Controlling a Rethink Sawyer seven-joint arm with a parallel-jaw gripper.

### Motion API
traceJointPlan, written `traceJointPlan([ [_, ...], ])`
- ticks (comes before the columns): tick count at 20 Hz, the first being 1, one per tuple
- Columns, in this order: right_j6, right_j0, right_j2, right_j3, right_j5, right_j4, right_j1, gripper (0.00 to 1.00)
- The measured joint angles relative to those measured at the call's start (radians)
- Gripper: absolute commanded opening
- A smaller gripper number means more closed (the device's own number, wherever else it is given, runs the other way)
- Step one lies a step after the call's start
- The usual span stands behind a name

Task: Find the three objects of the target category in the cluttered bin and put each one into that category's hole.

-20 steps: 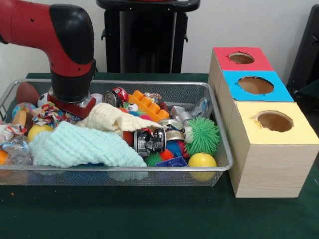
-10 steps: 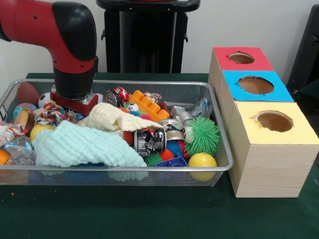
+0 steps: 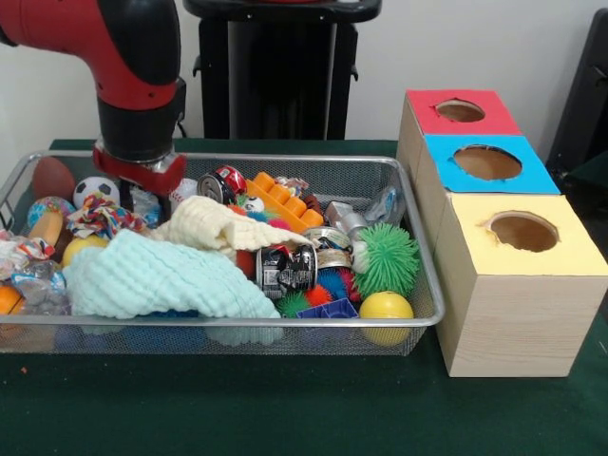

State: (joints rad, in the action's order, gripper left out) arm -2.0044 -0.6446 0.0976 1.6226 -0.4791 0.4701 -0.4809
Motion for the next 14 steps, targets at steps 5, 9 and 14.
traceJointPlan([
  [5, 0.000, 0.005, 0.000, 0.057, -0.013, -0.042, -0.094, 1.00],
  [9, 0.000, 0.023, -0.002, 0.089, -0.047, -0.074, -0.172, 1.00],
  [14, 0.000, 0.052, -0.004, 0.095, -0.066, -0.093, -0.224, 1.00],
])
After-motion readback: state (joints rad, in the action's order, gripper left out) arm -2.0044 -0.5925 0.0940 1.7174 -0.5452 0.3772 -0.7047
